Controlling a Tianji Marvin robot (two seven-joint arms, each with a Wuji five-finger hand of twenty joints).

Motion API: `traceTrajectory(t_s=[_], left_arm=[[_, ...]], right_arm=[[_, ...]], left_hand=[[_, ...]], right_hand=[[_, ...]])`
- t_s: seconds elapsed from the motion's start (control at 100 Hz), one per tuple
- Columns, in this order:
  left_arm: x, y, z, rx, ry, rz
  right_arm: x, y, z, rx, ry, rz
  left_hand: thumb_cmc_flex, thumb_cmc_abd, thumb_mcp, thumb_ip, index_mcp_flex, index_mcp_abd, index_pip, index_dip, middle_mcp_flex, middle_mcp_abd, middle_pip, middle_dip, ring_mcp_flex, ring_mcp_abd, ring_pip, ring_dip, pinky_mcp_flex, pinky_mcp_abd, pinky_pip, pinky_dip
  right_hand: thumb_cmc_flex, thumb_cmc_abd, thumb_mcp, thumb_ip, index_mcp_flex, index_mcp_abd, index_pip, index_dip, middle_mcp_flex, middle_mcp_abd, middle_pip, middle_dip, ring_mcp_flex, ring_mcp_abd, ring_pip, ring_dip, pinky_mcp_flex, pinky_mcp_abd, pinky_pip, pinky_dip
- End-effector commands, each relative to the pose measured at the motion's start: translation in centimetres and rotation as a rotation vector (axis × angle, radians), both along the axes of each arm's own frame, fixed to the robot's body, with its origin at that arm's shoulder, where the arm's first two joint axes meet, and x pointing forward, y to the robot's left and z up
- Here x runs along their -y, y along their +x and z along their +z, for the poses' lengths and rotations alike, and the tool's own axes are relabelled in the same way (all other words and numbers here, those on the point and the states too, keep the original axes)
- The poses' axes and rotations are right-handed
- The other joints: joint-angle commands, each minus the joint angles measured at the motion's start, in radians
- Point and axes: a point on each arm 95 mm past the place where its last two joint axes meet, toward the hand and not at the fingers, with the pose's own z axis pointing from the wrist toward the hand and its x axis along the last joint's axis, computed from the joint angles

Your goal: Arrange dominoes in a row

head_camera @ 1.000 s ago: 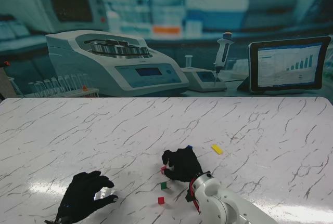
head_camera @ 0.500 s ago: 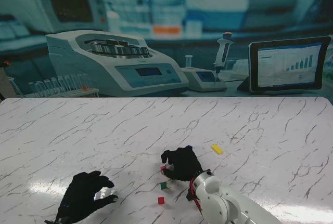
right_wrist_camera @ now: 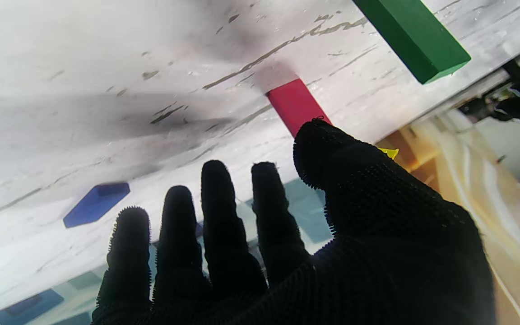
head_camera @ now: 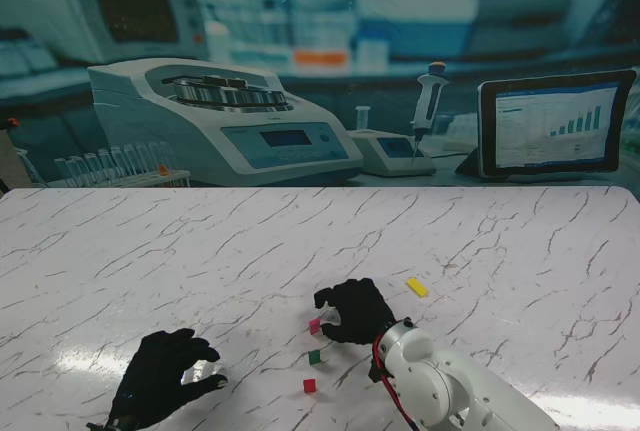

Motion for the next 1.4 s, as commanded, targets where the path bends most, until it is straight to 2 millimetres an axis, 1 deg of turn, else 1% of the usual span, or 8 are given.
traceTrajectory(t_s=[0.0,0.09,0.19,0.38,0.52,0.63,0.89,1.39], left_arm=[[0.3,-0.3,-0.3,-0.015,-0.014,-0.016],[0.3,-0.3,-0.3,-0.014,-0.013,-0.018],[0.3,-0.2,-0.3,-0.011,-0.011,-0.019],[0.4,-0.1,-0.3,-0.006,-0.009,-0.022],[0.6,0.1,-0.3,-0.006,-0.011,-0.025],[0.6,0.2,-0.3,-0.005,-0.009,-0.025],[0.6,0.3,-0.3,-0.004,-0.005,-0.023],[0.7,0.4,-0.3,-0.004,-0.007,-0.023]], right_arm=[[0.2,-0.2,0.6,0.021,0.0,0.007],[0.8,0.0,1.3,0.036,-0.025,0.006],[1.6,0.5,2.0,0.053,-0.057,-0.003],[3.3,1.8,2.9,0.072,-0.128,-0.024],[4.1,2.9,3.1,0.079,-0.169,-0.036],[4.4,3.7,3.1,0.092,-0.211,-0.036],[4.4,5.1,2.2,0.102,-0.256,-0.019],[4.8,4.9,-0.8,0.12,-0.226,0.009]], left_hand=[[0.004,-0.004,-0.011,-0.004,0.008,-0.034,0.009,0.01,0.025,-0.026,0.017,0.01,0.004,-0.029,0.015,0.01,-0.001,-0.021,0.01,0.008],[0.004,-0.008,-0.012,-0.004,0.007,-0.034,0.008,0.01,0.025,-0.025,0.017,0.009,0.005,-0.028,0.015,0.01,-0.001,-0.021,0.01,0.008],[0.004,-0.009,-0.012,-0.004,0.005,-0.037,0.007,0.009,0.024,-0.026,0.016,0.009,0.003,-0.032,0.015,0.009,-0.001,-0.021,0.01,0.008],[0.007,-0.013,-0.011,-0.004,0.006,-0.036,0.008,0.009,0.025,-0.028,0.017,0.009,0.004,-0.032,0.016,0.009,0.0,-0.023,0.009,0.007],[0.007,-0.013,-0.011,-0.004,0.007,-0.036,0.011,0.009,0.026,-0.028,0.018,0.009,0.005,-0.034,0.016,0.009,0.001,-0.023,0.009,0.007],[0.007,-0.013,-0.011,-0.004,0.007,-0.037,0.012,0.009,0.027,-0.029,0.019,0.009,0.007,-0.035,0.017,0.009,0.001,-0.023,0.009,0.007],[0.007,-0.012,-0.011,-0.004,0.007,-0.039,0.018,0.01,0.028,-0.03,0.022,0.01,0.008,-0.037,0.019,0.01,0.002,-0.023,0.011,0.008],[0.005,-0.008,-0.011,-0.004,0.007,-0.042,0.028,0.011,0.031,-0.033,0.026,0.012,0.012,-0.039,0.021,0.011,0.004,-0.023,0.014,0.01]], right_hand=[[0.008,0.01,0.004,0.031,-0.027,0.018,-0.048,-0.03,-0.04,0.006,-0.029,-0.02,-0.042,-0.011,-0.018,-0.023,-0.014,0.094,-0.013,0.011],[0.004,0.007,0.005,0.027,-0.037,0.024,-0.08,-0.056,-0.062,-0.006,-0.066,-0.041,-0.047,-0.024,-0.033,-0.036,-0.014,0.094,-0.015,0.015],[0.004,0.005,0.012,0.021,-0.043,0.031,-0.112,-0.097,-0.076,-0.041,-0.131,-0.086,-0.043,-0.039,-0.062,-0.061,-0.015,0.099,-0.028,0.015],[0.011,-0.004,0.021,0.01,-0.068,-0.01,-0.154,-0.16,-0.083,-0.113,-0.226,-0.156,-0.026,-0.089,-0.134,-0.104,-0.01,0.108,-0.051,0.014],[0.026,-0.01,0.041,0.007,-0.07,-0.036,-0.168,-0.198,-0.097,-0.147,-0.269,-0.199,-0.027,-0.124,-0.174,-0.124,0.012,0.094,-0.078,0.011],[0.039,-0.015,0.064,0.002,-0.075,-0.052,-0.17,-0.219,-0.098,-0.166,-0.275,-0.233,-0.021,-0.14,-0.187,-0.134,0.03,0.084,-0.093,0.019],[0.083,-0.02,0.1,-0.004,-0.068,-0.093,-0.158,-0.229,-0.101,-0.2,-0.259,-0.25,-0.007,-0.168,-0.173,-0.134,0.064,0.058,-0.09,0.032],[0.106,-0.034,0.145,-0.031,-0.016,-0.147,-0.092,-0.226,-0.058,-0.229,-0.217,-0.249,0.028,-0.19,-0.147,-0.14,0.096,0.045,-0.057,0.045]])
